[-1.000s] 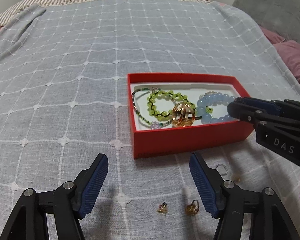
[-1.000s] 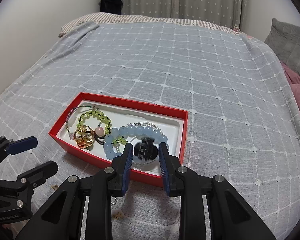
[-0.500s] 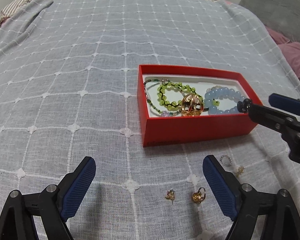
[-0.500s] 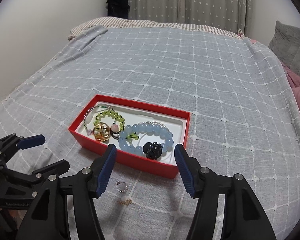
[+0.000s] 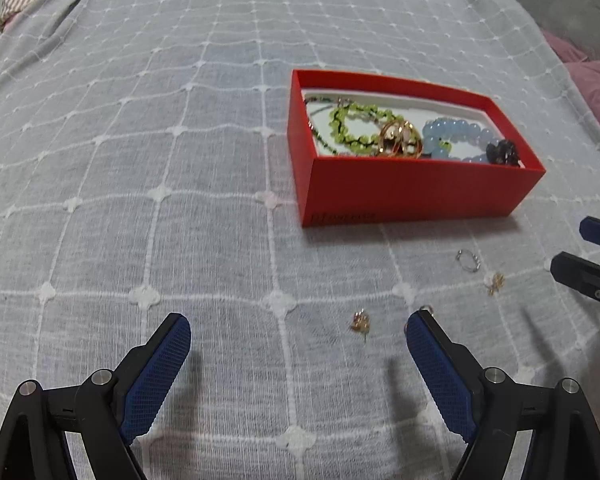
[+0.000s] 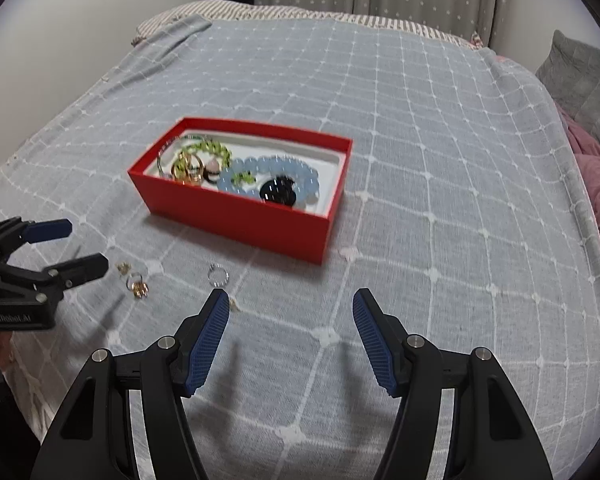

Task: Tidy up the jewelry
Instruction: 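Move both open grippers back toward the gold earrings and silver ring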

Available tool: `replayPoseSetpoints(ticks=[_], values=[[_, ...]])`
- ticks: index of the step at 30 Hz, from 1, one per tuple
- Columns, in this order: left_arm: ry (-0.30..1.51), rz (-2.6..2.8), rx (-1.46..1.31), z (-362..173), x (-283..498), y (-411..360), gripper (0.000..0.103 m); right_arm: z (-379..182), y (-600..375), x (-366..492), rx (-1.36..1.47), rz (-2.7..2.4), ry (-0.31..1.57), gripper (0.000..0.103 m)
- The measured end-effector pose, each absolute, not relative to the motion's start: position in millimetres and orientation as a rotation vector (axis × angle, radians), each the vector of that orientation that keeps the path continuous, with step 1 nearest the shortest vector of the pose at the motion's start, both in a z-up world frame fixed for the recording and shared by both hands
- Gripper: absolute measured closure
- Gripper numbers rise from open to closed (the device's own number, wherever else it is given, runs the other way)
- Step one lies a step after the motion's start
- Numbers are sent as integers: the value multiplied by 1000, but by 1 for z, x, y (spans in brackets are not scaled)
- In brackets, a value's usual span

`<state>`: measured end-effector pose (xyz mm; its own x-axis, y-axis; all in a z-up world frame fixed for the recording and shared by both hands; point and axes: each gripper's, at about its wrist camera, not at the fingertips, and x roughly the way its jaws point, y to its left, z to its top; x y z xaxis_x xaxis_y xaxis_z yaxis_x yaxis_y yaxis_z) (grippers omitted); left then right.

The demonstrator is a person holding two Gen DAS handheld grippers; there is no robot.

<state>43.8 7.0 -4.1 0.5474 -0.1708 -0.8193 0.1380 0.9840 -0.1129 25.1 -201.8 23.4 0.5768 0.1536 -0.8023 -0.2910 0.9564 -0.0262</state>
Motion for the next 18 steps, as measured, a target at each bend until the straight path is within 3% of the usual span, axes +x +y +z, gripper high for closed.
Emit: replayPoseSetpoints(ticks=[18], values=[[1020, -237, 51, -21, 27, 2, 12, -3, -185, 13, -236, 318, 992, 36]])
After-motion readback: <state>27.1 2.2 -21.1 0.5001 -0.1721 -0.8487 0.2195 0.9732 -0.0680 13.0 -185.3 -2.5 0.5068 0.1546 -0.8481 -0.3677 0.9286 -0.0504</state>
